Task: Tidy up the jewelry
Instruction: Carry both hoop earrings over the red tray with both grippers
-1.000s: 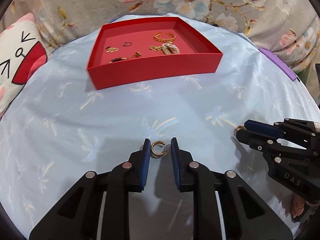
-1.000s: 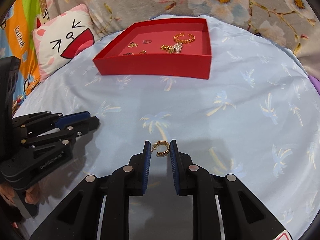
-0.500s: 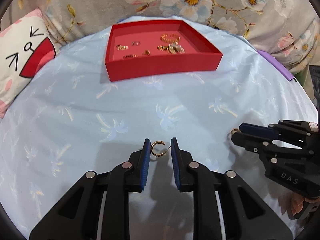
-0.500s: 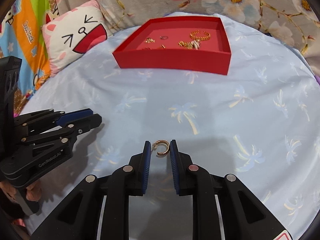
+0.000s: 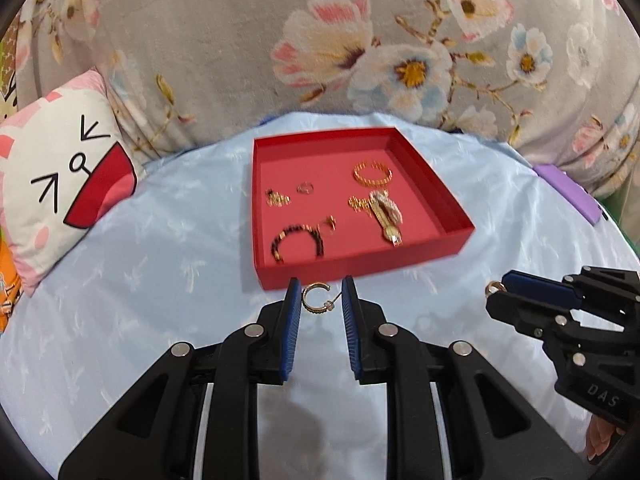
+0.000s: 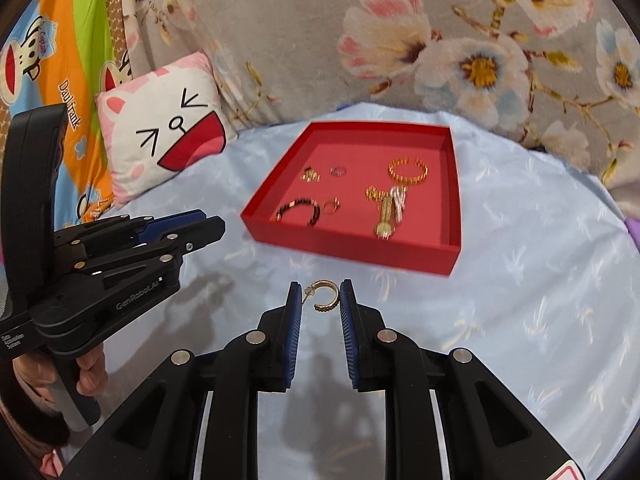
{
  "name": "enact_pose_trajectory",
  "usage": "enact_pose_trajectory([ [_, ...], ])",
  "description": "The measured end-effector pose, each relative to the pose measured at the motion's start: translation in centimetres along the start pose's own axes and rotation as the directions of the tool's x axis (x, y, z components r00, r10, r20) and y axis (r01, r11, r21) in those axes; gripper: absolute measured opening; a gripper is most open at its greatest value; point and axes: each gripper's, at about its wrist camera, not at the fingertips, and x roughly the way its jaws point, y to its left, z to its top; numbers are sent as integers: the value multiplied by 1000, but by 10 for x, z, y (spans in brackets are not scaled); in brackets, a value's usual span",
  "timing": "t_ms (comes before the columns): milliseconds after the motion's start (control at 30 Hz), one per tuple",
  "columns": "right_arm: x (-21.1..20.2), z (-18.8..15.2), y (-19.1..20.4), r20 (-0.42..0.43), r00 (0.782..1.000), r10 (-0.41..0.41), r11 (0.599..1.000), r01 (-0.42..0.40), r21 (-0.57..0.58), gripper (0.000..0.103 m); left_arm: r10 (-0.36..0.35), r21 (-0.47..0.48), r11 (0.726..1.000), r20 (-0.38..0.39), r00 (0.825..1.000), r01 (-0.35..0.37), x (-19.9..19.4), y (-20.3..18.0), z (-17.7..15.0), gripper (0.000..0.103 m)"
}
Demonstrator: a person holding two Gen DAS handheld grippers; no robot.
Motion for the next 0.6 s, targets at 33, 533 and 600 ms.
enact_pose_trajectory([
  [33,1,6,-1,8,1000,-3,1000,3,-1,18,4,2,1000,11,1000,-4,3,1,8,20],
  [533,68,113,-53,21,1000,-16,995,14,97,18,63,22,998,29,998,-63,79,7,95,20],
  [600,81,125,-61,9,1000,-19,993,18,115,18,63,-1,998,8,998,-63,96,13,106,20],
])
